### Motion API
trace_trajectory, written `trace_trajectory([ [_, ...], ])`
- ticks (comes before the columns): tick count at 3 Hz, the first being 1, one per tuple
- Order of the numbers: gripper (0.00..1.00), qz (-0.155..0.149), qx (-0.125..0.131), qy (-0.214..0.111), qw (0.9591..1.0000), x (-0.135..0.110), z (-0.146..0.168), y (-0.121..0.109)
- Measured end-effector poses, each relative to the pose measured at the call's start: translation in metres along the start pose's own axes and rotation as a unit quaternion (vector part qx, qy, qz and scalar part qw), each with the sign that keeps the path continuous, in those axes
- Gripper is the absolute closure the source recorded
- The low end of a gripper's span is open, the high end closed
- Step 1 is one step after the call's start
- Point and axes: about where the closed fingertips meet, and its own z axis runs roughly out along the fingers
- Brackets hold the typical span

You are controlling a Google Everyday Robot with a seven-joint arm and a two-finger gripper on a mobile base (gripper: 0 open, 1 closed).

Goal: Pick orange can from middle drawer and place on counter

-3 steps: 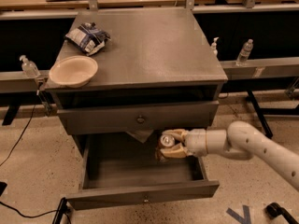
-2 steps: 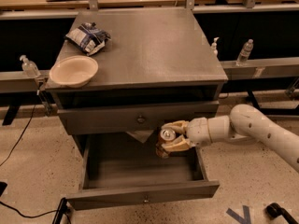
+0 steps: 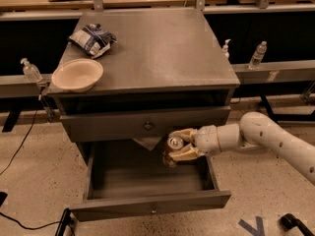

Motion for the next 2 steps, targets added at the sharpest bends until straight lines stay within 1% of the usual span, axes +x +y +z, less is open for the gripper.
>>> trace_trajectory([
  [1, 1.0, -0.016, -0.006, -0.011, 0.9998, -0.014, -0.013, -0.007],
  [2, 1.0, -0.074, -0.017, -0.042, 0.9962, -0.065, -0.055, -0.032],
])
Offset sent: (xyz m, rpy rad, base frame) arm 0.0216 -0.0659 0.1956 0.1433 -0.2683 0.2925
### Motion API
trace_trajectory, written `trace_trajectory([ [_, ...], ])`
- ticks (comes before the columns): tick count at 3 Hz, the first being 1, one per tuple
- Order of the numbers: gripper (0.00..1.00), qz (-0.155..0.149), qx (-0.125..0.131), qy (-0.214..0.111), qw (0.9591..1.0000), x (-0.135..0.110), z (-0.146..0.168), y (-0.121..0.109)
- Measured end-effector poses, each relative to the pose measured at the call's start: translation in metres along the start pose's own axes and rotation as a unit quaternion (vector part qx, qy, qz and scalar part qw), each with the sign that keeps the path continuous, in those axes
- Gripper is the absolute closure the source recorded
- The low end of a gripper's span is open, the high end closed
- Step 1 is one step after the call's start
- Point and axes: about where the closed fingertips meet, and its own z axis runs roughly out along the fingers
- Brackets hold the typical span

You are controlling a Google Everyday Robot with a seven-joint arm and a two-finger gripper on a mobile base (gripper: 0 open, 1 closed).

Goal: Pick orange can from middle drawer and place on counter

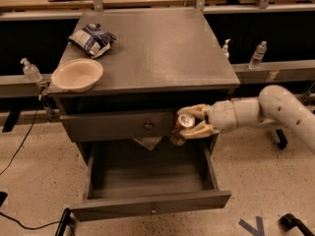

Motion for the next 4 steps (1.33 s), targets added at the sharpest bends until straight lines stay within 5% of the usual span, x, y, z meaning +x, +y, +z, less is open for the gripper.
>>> trace_trajectory([
  [1, 1.0, -0.05, -0.032, -0.037, 0.9976, -0.052, -0.03, -0.022],
  [2, 1.0, -0.093, -0.076, -0.069, 0.9904, -0.105, -0.047, -0.027],
  [3, 1.0, -0.118, -0.113, -0.082, 0.9832, -0.149, -0.054, -0.024],
  [4, 1.0, -0.101, -0.117, -0.089, 0.9839, -0.18, -0.052, -0.048],
])
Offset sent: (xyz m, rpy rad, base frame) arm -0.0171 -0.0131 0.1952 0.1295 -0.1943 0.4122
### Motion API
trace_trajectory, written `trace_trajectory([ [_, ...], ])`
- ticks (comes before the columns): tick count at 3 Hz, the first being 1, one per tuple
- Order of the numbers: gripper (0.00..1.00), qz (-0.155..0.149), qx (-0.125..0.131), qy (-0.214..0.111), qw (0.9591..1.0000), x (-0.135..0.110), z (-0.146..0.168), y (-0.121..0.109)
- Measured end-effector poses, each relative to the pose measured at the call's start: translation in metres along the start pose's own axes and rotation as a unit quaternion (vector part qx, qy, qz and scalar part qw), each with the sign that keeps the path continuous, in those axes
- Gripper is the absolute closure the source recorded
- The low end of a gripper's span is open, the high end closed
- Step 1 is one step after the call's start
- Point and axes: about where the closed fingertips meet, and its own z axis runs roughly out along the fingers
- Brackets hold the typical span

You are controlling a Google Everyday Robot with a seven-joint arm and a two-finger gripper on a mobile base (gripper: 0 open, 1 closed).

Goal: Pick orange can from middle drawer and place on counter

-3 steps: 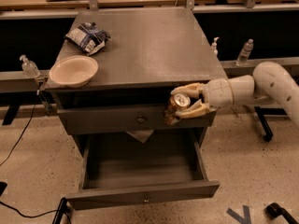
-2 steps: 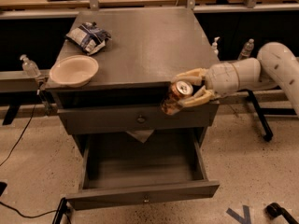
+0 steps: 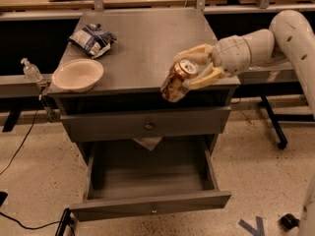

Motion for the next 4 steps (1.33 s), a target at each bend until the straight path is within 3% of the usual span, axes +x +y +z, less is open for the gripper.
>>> trace_trajectory([
  [1, 1.0, 0.037, 0.022, -0.009, 0.999, 0.0, -0.003, -0.03],
  [2, 1.0, 0.073, 0.072, 0.003, 0.9947, 0.01, -0.014, -0.058],
  [3, 1.0, 0.094, 0.131, 0.031, 0.9865, 0.02, -0.028, -0.077],
  [4, 1.0, 0.106, 0.18, 0.075, 0.9751, 0.034, -0.033, -0.09],
])
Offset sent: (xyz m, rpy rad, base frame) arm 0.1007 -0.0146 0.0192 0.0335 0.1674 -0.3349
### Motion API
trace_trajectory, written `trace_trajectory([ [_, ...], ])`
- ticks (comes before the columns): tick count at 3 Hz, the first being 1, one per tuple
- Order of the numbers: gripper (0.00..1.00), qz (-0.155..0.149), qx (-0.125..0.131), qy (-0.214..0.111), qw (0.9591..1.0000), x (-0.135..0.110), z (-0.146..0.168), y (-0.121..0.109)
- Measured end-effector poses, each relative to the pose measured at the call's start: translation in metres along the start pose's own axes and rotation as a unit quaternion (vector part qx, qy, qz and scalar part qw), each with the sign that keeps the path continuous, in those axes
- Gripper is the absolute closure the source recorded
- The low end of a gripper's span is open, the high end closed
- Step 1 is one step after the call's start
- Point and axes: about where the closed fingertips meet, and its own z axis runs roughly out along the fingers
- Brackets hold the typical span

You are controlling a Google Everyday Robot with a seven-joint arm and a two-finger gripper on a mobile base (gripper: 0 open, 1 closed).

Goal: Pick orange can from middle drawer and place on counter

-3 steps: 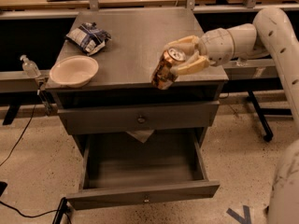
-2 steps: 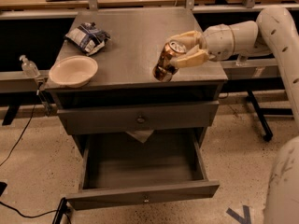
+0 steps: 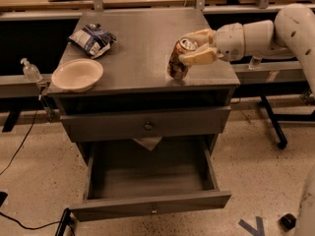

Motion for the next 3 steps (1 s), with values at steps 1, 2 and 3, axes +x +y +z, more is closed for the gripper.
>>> trace_trajectory([
  [1, 0.97, 0.023, 0.033, 0.053, 0.9978, 0.0184, 0.0084, -0.0112],
  [2, 0.74, 0.034, 0.037, 0.072, 0.9962, 0.0253, 0.0112, -0.0135],
  [3, 0.51, 0.034, 0.037, 0.072, 0.9962, 0.0243, 0.0109, -0.0138],
])
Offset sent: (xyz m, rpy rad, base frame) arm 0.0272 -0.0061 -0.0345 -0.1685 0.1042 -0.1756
